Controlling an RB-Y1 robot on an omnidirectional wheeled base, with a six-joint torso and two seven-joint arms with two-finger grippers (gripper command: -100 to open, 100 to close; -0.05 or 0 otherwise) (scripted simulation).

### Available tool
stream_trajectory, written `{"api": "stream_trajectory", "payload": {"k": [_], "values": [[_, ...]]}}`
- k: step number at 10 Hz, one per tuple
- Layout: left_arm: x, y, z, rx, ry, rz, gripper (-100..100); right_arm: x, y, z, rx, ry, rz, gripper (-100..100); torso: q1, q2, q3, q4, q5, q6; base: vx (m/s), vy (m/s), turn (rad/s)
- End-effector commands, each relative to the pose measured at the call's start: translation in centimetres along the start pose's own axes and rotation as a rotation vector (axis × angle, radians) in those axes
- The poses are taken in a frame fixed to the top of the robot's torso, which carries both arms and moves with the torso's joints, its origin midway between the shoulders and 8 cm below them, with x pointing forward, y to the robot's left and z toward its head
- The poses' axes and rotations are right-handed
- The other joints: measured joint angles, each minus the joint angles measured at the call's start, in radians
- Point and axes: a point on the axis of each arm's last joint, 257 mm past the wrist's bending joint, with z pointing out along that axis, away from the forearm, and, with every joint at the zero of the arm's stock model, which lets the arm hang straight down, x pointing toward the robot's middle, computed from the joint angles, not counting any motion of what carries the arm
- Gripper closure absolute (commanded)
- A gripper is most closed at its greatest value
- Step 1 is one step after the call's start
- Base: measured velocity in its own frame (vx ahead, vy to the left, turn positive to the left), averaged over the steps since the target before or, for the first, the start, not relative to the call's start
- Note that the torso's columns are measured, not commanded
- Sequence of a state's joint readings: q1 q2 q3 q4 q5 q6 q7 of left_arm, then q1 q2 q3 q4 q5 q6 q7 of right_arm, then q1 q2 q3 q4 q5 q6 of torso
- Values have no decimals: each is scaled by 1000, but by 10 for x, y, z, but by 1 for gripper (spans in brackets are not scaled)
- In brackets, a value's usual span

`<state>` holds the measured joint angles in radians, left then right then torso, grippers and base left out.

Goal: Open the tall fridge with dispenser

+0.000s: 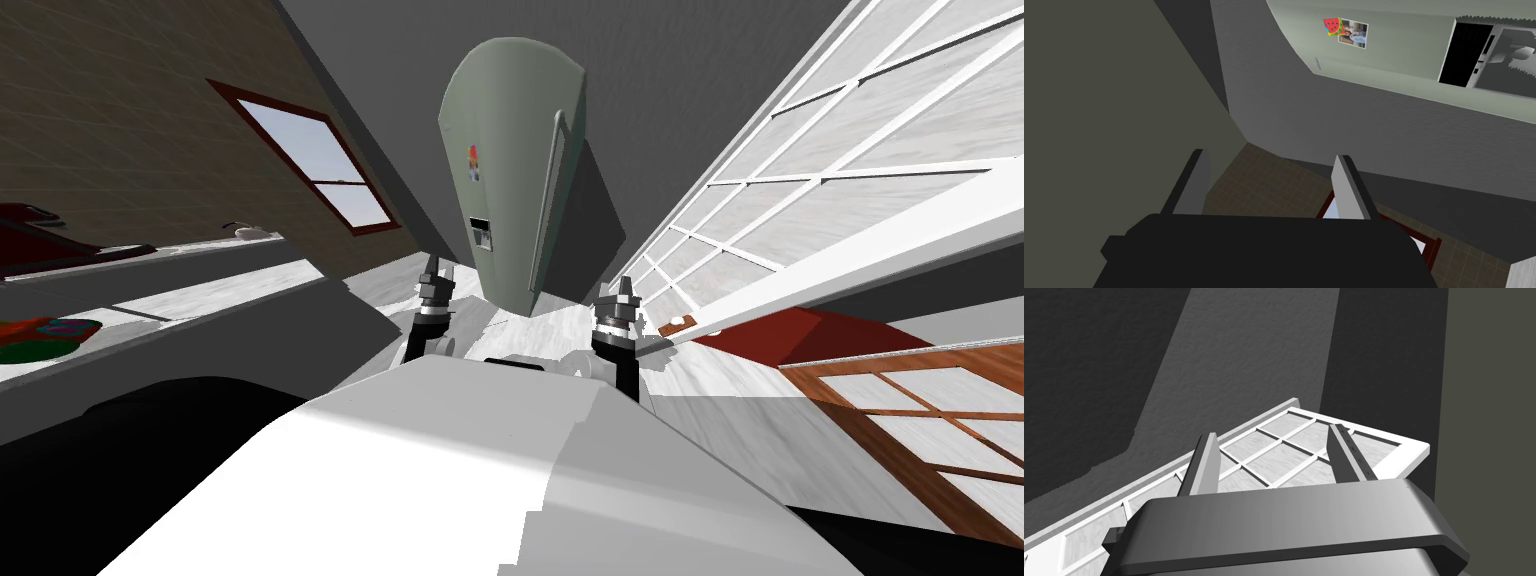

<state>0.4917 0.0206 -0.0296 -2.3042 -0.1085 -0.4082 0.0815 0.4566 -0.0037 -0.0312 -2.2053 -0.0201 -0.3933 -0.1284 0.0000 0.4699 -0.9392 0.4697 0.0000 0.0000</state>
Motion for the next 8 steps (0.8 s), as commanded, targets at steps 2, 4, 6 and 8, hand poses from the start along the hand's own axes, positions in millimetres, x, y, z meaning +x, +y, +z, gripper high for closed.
{"api": "stream_trajectory", "payload": {"k": [2,4,6,8], "values": [[0,0,0,0,0,0,0,0,0,0,0,0,0,0,0,148,-295,148,0,0,0,0,0],[7,6,0,-17,46,26,-100,0,0,0,1,0,0,0,0,254,-512,254,0,0,34,-17,-34],[14,20,1,-52,91,58,-100,0,0,0,1,0,0,0,-1,264,-537,266,0,0,87,-62,-62],[17,30,1,-80,111,79,-100,0,0,0,1,0,0,0,-2,265,-539,267,-1,0,132,-83,-72]]}}
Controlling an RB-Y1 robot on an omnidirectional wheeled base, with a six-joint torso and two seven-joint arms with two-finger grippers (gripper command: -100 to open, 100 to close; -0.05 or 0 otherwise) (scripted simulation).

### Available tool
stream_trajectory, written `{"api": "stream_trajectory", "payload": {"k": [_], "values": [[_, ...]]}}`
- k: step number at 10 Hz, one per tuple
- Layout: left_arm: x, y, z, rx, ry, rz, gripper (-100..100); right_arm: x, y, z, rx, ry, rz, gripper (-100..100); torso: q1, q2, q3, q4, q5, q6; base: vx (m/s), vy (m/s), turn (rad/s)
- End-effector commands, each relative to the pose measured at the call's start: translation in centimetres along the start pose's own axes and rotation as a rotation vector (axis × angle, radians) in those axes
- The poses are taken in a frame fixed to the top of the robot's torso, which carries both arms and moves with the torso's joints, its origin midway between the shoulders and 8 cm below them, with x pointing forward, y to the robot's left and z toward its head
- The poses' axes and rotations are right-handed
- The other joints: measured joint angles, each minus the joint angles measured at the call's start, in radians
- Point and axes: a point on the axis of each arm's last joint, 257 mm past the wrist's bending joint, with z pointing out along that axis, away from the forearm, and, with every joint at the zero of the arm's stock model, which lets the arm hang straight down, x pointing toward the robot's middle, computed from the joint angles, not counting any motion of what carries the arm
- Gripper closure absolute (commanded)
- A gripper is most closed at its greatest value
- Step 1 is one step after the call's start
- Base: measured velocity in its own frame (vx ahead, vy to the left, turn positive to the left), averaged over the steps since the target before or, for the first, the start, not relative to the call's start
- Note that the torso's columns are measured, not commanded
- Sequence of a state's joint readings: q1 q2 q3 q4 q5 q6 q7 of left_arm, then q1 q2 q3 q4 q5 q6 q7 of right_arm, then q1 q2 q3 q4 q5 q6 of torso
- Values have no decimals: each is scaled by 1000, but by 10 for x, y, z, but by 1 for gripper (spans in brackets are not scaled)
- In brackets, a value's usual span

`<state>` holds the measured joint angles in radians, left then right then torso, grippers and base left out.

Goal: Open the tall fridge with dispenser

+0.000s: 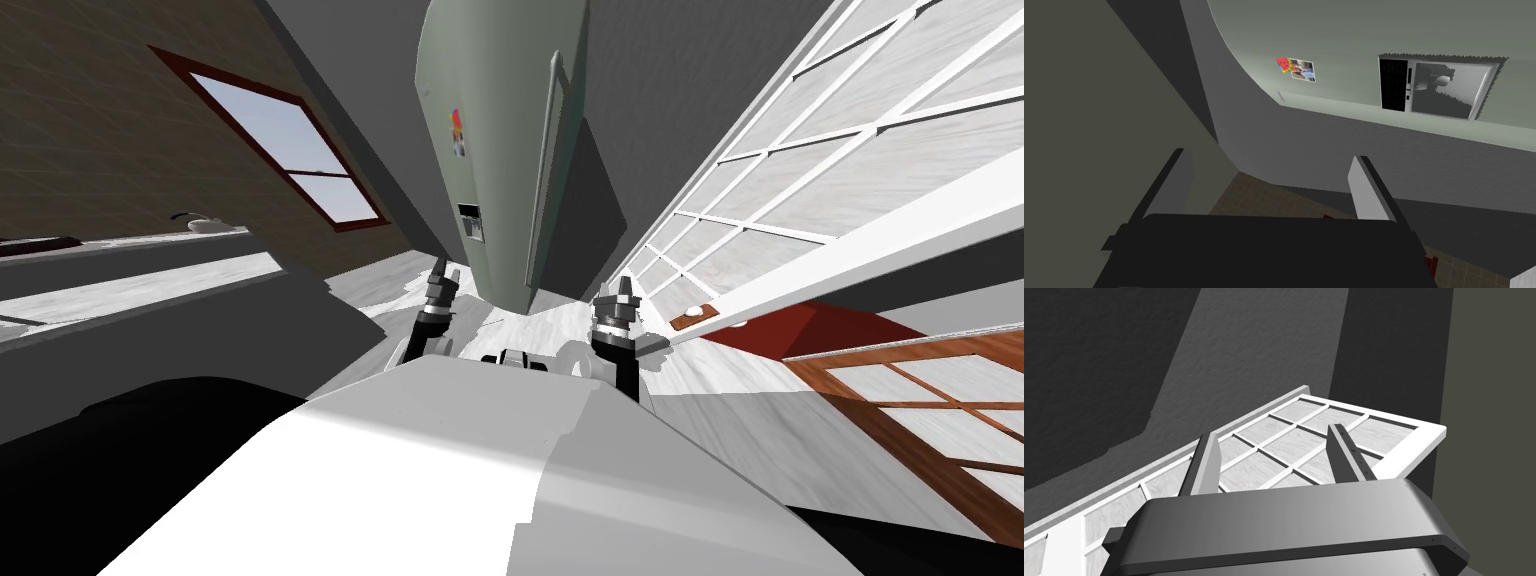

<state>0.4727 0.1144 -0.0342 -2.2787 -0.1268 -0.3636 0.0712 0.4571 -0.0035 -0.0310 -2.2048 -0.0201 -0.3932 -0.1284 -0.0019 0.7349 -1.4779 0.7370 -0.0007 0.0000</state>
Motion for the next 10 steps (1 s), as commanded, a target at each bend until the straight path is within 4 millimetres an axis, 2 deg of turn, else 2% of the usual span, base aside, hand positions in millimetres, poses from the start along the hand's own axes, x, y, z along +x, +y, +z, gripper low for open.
{"api": "stream_trajectory", "payload": {"k": [1,3,8,10], "values": [[8,20,4,-55,35,36,-100,0,0,0,0,0,0,0,2,2,1,1,1,0,171,-77,-124],[11,31,5,-85,49,54,-100,0,0,0,0,0,0,0,2,3,2,1,1,0,143,-86,-68],[22,81,6,-215,132,163,-100,0,0,0,0,0,0,0,2,0,0,0,1,0,184,-99,-117],[23,95,5,-249,160,204,-100,0,0,0,0,0,0,0,3,6,3,2,1,0,156,-69,-70]]}}
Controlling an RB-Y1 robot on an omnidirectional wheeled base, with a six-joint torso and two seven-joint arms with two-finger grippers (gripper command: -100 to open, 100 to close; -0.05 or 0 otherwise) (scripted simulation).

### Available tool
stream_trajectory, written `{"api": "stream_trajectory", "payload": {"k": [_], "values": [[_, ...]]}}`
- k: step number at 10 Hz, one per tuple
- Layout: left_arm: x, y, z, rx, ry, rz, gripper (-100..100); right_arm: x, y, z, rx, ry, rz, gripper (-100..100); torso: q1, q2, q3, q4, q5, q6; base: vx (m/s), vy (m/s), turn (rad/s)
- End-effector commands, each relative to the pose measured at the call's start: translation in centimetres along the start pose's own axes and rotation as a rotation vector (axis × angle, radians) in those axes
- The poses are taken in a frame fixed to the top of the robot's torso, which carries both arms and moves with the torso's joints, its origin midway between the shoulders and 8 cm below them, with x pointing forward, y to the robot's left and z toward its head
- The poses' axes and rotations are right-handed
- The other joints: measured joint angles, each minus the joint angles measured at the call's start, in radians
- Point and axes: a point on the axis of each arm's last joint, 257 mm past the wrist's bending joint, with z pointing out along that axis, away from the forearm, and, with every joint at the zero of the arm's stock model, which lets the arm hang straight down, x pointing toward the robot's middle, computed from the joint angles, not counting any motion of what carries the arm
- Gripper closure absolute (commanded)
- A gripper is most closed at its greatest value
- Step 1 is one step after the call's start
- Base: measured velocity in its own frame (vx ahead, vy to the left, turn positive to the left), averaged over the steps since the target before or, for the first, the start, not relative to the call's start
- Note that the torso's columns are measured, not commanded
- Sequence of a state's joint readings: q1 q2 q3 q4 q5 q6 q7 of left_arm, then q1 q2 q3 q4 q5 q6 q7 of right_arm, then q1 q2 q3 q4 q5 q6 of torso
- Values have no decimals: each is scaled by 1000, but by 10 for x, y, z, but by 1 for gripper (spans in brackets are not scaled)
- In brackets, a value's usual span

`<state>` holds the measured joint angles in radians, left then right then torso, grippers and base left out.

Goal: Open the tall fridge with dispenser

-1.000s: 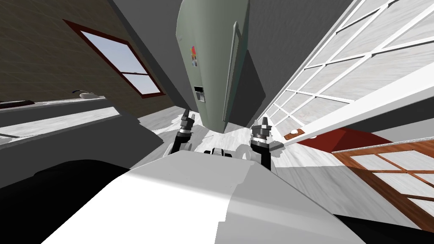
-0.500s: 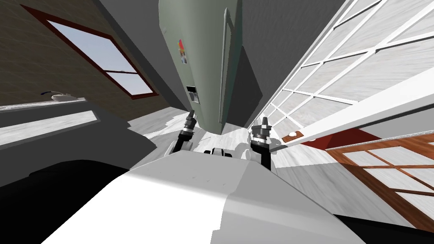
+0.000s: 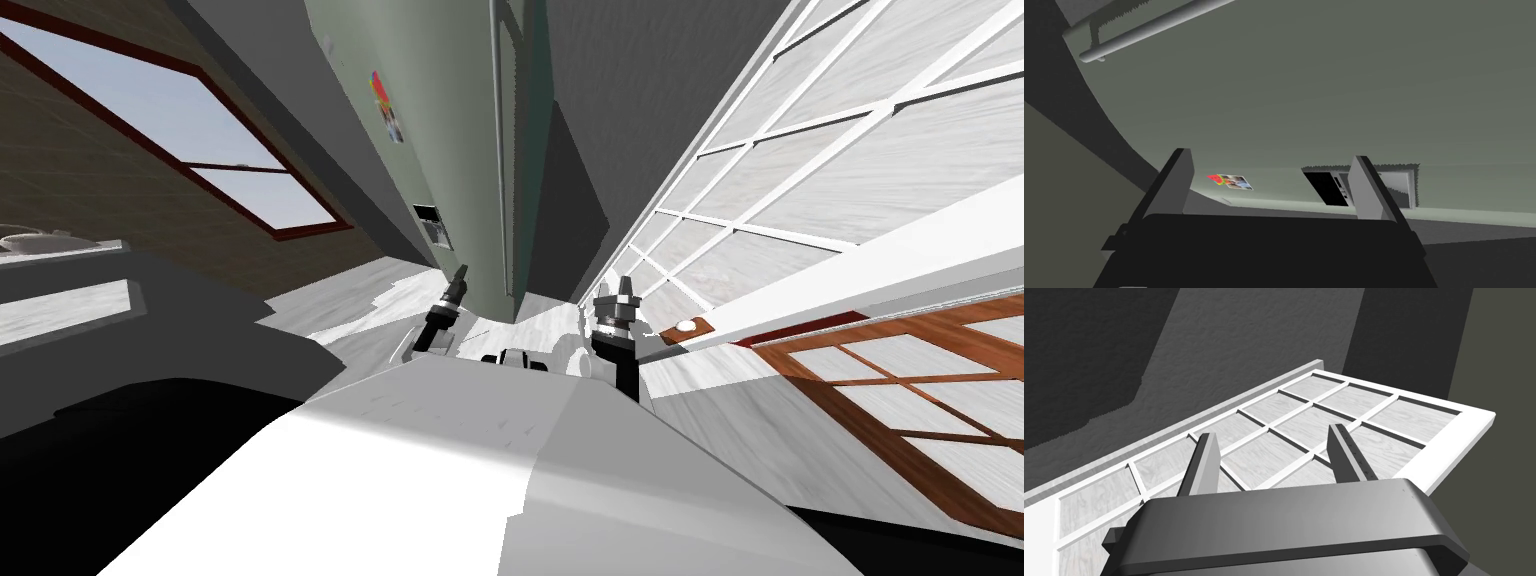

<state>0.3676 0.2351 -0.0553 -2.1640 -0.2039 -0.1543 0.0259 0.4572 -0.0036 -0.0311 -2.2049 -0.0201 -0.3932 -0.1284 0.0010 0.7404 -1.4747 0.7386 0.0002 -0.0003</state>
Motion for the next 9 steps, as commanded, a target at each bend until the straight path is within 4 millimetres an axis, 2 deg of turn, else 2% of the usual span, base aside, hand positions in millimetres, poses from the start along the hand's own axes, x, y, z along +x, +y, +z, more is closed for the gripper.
{"api": "stream_trajectory", "payload": {"k": [1,8,9], "values": [[5,21,3,-59,44,70,-100,0,0,0,0,0,0,0,0,0,0,0,0,0,181,-87,-119],[6,64,9,-169,110,209,-100,0,0,0,0,0,0,0,-1,-3,-1,-1,0,0,133,-59,-74],[4,75,10,-199,125,250,-100,0,0,0,0,0,0,0,-2,-2,-1,-1,-1,0,155,-78,-118]]}}
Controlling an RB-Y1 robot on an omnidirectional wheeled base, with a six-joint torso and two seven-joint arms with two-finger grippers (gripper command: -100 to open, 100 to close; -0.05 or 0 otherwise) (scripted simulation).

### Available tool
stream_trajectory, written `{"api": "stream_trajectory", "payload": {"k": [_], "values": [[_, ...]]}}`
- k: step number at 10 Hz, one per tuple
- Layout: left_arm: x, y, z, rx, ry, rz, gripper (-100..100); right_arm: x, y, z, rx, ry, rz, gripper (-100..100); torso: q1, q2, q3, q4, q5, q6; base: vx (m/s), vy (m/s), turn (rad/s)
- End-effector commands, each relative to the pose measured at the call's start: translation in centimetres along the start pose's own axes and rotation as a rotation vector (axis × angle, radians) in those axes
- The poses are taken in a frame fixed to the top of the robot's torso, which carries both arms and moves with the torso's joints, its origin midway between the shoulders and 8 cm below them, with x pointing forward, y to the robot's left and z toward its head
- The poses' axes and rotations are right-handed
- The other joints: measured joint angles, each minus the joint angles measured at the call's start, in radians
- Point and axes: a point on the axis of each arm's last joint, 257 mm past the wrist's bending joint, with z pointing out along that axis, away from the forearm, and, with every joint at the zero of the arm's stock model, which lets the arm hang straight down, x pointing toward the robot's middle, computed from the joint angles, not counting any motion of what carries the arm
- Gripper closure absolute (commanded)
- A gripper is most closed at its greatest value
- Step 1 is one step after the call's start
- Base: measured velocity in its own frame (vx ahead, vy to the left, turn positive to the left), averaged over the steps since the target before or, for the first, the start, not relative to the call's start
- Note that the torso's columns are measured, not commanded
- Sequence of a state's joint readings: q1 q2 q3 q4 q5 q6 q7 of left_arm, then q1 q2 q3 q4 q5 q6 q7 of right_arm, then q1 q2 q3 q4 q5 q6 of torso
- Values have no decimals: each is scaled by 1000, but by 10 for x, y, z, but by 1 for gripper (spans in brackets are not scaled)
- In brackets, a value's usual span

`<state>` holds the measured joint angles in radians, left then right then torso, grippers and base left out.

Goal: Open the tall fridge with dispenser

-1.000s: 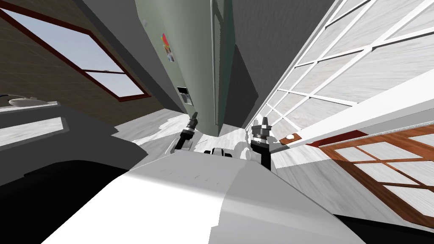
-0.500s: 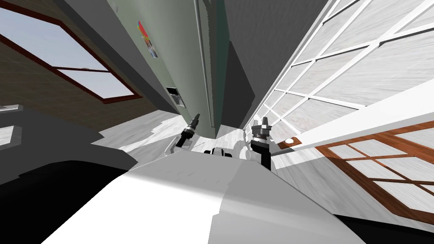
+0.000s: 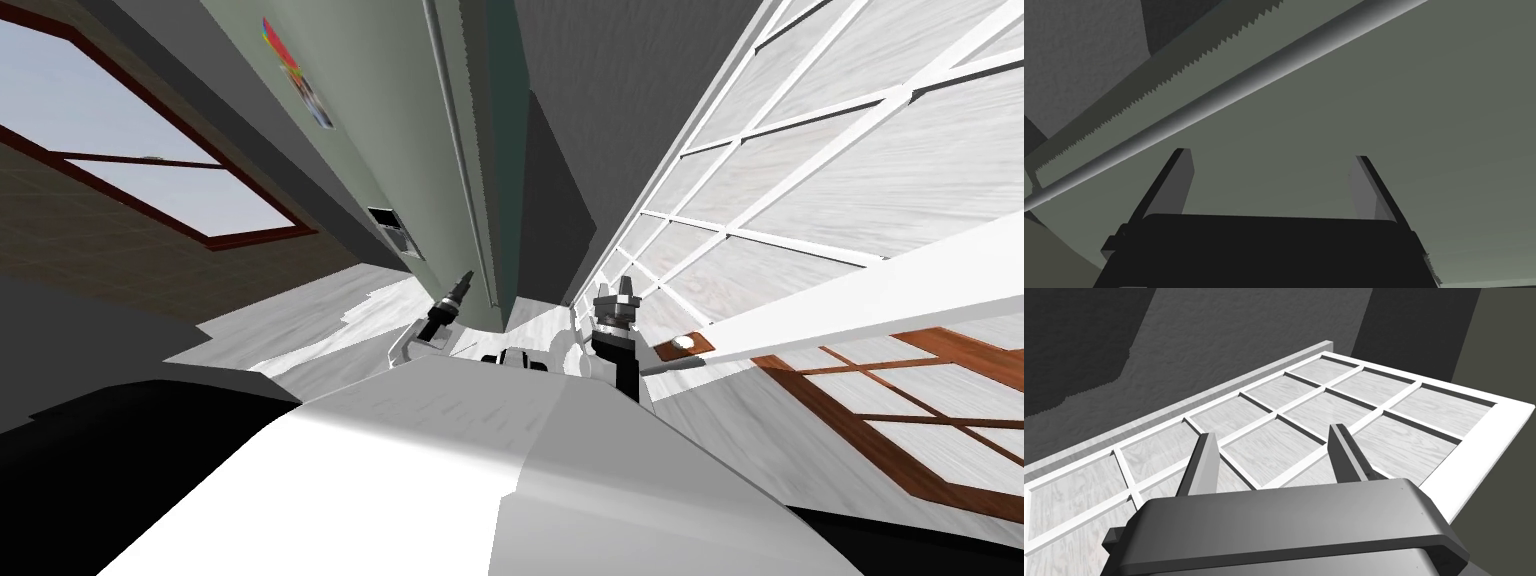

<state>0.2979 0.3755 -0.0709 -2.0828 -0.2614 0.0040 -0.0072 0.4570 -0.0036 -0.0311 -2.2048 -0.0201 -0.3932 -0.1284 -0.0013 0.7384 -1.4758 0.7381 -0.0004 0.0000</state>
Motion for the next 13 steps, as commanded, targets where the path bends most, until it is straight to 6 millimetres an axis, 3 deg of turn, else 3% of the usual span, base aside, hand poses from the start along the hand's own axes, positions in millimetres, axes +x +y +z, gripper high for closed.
{"api": "stream_trajectory", "payload": {"k": [1,3,6,7,8,9,13], "values": [[0,21,5,-57,27,73,-100,0,0,0,0,0,0,0,-1,-2,-1,0,0,0,163,-74,-115],[-2,39,9,-104,46,136,-100,0,0,0,0,0,0,0,1,-4,-2,-1,0,0,212,-67,-88],[-4,31,7,-92,39,122,-100,0,0,0,0,0,0,0,3,3,3,1,1,0,92,-21,-18],[-4,30,7,-93,39,122,100,0,0,0,0,0,0,0,2,4,2,1,1,0,11,1,18],[11,18,-1,-57,84,125,100,0,0,0,0,0,0,0,0,6,3,3,-1,2,-144,189,-80],[11,18,-1,-57,84,125,100,0,0,0,-1,0,0,0,5,14,8,2,3,3,-213,271,-106],[43,-15,-20,28,179,115,100,0,0,0,0,0,0,0,6,2,0,6,-1,-2,-207,250,-81]]}}
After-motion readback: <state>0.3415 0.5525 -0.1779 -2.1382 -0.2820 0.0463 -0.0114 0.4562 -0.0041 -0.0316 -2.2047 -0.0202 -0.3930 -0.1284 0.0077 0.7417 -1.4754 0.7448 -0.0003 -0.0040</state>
